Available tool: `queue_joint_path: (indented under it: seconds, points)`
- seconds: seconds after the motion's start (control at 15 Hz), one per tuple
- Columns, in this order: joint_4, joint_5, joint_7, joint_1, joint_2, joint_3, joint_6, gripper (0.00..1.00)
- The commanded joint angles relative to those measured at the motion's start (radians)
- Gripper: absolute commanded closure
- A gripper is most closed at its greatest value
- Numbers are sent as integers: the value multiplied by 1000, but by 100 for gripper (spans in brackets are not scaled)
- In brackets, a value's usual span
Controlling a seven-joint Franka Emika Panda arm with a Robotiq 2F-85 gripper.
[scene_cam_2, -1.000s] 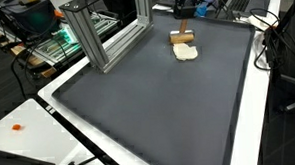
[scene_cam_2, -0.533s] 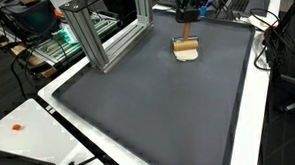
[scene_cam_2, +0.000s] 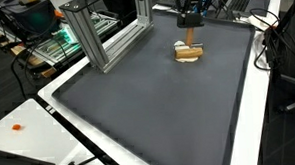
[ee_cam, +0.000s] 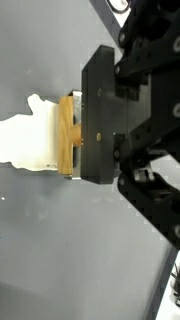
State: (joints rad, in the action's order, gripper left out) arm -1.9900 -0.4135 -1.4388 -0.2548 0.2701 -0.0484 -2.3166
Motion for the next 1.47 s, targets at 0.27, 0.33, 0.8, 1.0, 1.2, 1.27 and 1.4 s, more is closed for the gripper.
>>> queue_joint_path:
  seconds: [0.27, 0.33, 0.8, 1.0, 1.2, 1.27, 1.4]
  points:
    - [-61, -101, -132, -11, 61, 30, -34, 78]
    - [-61, -103, -135, -12, 59, 28, -30, 78]
    - [-56, 48, -2, 16, 40, -16, 3, 78]
    - [-49, 120, 94, 31, 36, -23, 19, 78]
    - [-37, 171, 165, 40, 36, -22, 34, 78]
    - [-33, 185, 185, 42, 35, -22, 42, 78]
    - [-28, 212, 224, 45, 33, -23, 55, 78]
